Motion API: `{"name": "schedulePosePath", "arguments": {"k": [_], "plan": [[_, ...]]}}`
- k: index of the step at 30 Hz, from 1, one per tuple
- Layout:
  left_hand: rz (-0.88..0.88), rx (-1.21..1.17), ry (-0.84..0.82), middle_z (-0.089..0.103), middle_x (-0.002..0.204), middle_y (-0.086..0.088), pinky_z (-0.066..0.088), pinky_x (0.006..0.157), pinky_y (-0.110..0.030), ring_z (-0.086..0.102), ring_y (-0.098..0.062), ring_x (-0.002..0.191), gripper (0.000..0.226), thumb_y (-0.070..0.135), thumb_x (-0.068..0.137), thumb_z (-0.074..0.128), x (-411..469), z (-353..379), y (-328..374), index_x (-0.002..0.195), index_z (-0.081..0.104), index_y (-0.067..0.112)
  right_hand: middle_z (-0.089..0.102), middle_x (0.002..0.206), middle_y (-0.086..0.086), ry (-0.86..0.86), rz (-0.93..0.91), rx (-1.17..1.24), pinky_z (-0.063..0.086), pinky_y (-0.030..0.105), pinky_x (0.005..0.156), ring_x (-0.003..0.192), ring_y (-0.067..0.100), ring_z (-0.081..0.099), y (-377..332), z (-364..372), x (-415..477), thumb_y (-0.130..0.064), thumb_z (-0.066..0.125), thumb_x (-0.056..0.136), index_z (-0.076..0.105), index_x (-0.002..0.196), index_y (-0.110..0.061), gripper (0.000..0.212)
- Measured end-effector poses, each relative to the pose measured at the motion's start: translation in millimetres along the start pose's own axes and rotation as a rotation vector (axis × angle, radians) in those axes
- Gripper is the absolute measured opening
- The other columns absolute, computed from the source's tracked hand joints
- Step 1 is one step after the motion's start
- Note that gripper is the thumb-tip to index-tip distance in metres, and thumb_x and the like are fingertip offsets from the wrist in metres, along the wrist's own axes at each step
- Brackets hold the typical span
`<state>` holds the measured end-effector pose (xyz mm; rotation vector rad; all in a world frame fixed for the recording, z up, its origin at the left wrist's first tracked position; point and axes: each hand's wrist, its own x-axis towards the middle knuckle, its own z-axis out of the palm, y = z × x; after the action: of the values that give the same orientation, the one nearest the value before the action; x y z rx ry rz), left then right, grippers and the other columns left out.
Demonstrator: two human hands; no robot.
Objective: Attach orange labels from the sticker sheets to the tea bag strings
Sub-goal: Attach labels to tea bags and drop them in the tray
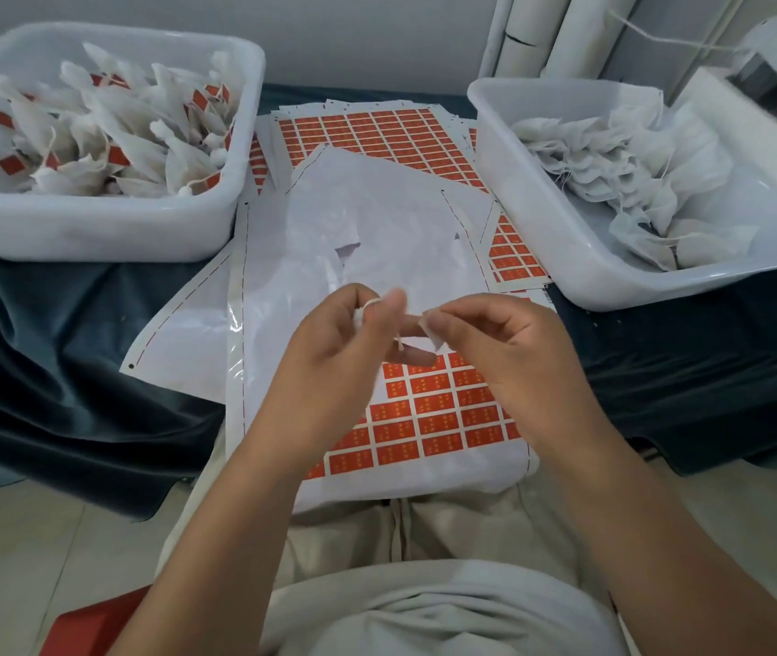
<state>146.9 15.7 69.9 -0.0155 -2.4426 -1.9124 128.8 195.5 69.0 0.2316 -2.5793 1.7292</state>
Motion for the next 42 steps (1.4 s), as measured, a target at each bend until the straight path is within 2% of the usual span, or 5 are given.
{"name": "schedulePosePath", "arguments": {"k": [5,11,22,34,42], "plan": [[-0.064,0.091,-0.007,0.073,0.089,0.022,0.045,0.075,-0.025,0.066,0.011,0.078,0.033,0.042,0.112,0.036,-0.1,-1.4,2.8,0.102,0.067,0.040,0.078,0.102,-0.006,0.166,0.133,0.356,0.061,0.040,0.095,0.099,0.015,0.076,5.5,2.3,1.1,-0.052,0.075,0.089,0.078,0.098,-0.035,0.019],[-0.012,0.020,-0.242,0.050,0.060,0.013,0.042,0.052,-0.011,0.045,-0.001,0.051,0.036,0.048,0.105,0.044,-3.9,-15.8,9.5,0.084,0.072,0.039,0.078,0.100,-0.012,0.189,0.110,0.292,0.059,0.017,0.069,0.090,0.010,0.077,2.1,8.1,-3.5,-0.056,0.072,0.092,0.075,0.098,-0.040,0.018],[0.112,0.197,0.010,0.055,0.051,0.017,0.039,0.048,-0.008,0.052,0.000,0.048,0.027,0.042,0.103,0.059,-0.3,3.6,-2.1,0.079,0.073,0.039,0.080,0.100,0.001,-0.012,0.378,0.736,0.058,0.023,0.081,0.096,0.015,0.078,2.4,20.5,-5.7,-0.027,0.074,0.097,0.084,0.096,-0.025,0.010],[0.336,0.516,0.192,0.073,0.071,0.012,0.056,0.059,-0.028,0.063,-0.006,0.061,0.029,0.050,0.100,0.062,-1.0,6.1,-5.3,0.096,0.083,0.029,0.080,0.098,-0.002,-0.018,0.363,0.522,0.058,0.023,0.076,0.084,0.011,0.077,3.4,16.4,-3.2,-0.054,0.079,0.083,0.082,0.101,-0.026,0.034],[0.204,0.172,0.226,0.071,0.074,0.024,0.046,0.060,-0.007,0.068,-0.001,0.075,0.020,0.033,0.098,0.071,-2.1,9.8,-3.9,0.081,0.073,0.043,0.078,0.111,0.005,-0.152,0.361,0.660,0.057,0.030,0.091,0.102,0.017,0.075,-1.8,13.2,0.4,-0.059,0.072,0.087,0.078,0.118,-0.021,0.049]]}}
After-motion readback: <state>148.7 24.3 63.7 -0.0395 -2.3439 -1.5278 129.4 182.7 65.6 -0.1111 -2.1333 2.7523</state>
